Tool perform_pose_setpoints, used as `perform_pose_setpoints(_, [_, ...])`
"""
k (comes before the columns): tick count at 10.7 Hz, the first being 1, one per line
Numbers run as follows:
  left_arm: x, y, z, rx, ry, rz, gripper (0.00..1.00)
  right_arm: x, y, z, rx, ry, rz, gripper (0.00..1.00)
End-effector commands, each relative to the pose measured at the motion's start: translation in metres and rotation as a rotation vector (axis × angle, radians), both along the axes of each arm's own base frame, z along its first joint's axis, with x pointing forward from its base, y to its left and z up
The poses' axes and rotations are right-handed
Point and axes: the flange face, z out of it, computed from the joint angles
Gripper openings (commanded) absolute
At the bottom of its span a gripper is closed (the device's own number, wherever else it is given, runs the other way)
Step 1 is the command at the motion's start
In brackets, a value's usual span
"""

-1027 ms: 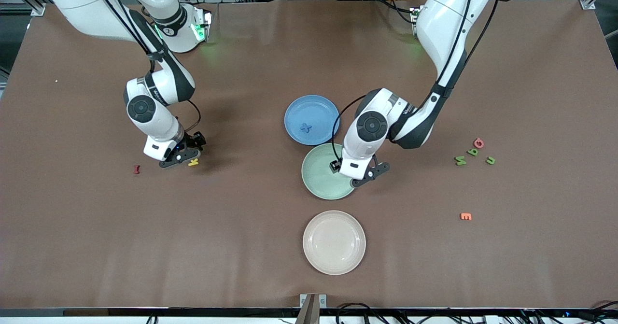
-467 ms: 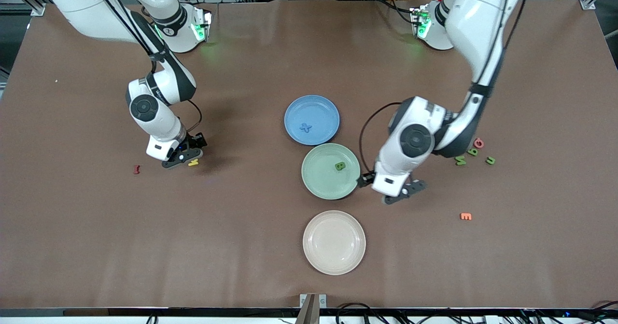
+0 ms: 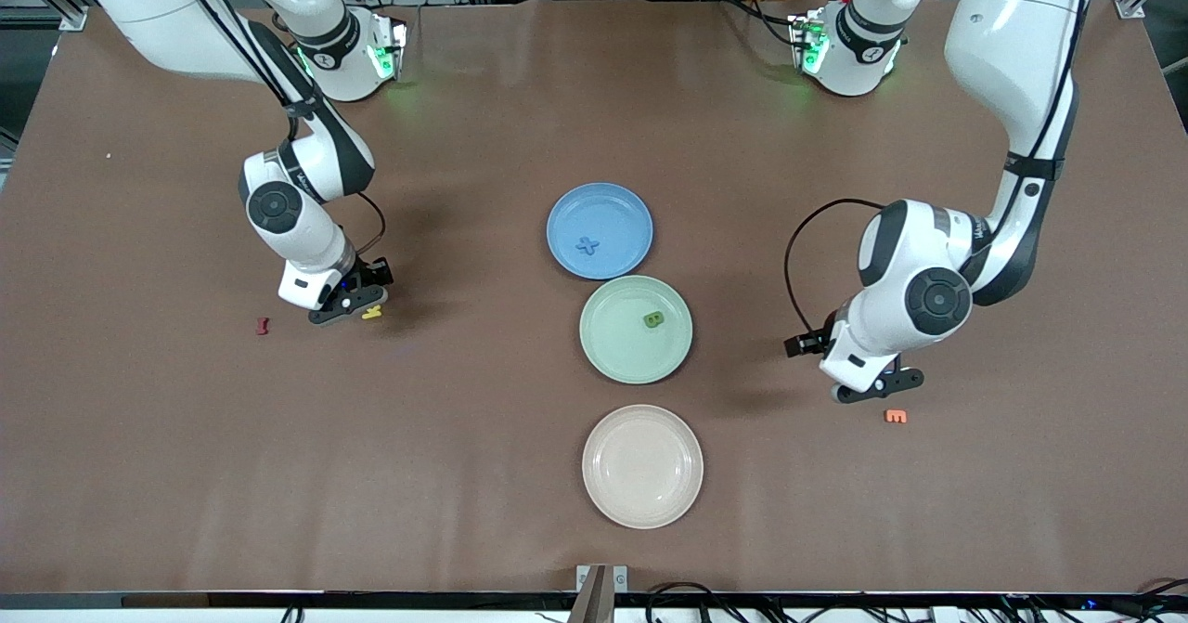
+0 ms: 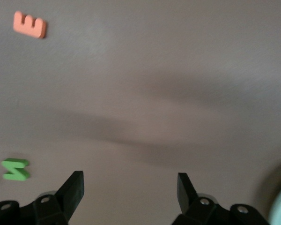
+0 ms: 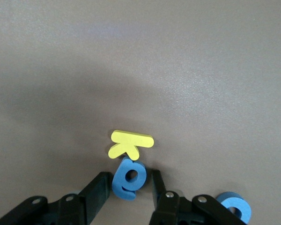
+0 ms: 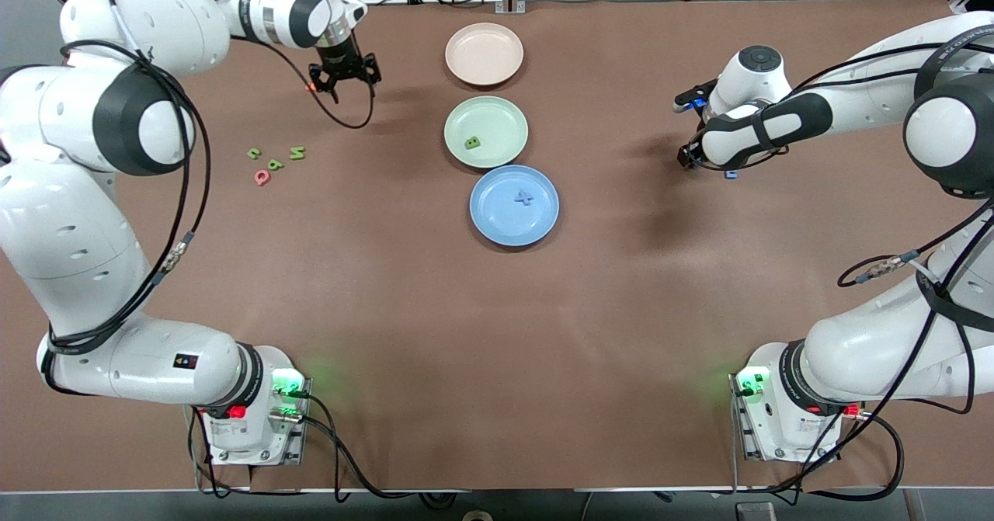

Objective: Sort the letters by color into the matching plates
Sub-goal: 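Grasp the blue g with the right gripper while the left gripper returns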

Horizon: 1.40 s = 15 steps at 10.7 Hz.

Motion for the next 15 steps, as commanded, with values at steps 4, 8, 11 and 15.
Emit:
perform_pose_setpoints(4, [-0.056, 0.099, -0.031, -0.005, -0.05, -0.084, 0.87, -0.002, -0.005, -0.008, 0.0, 0.005, 0.004, 0.34])
perform_pose_setpoints(8, [-0.075, 0.116, -0.046, 0.046, -0.076, -0.138, 0.87, -0.001, -0.005, -0.007, 0.0, 0.002, 0.002, 0.27])
perform_pose_setpoints(11, [-0.082, 0.14, -0.058, 0.077, -0.098, -0.164, 0.86, 0.0, -0.006, -0.006, 0.0, 0.001, 0.0, 0.21])
perform_pose_setpoints(15, [-0.093, 0.138, -0.071, 0.067, -0.102, -0.162, 0.86, 0.003, -0.008, 0.001, -0.005, -0.005, -0.004, 0.17])
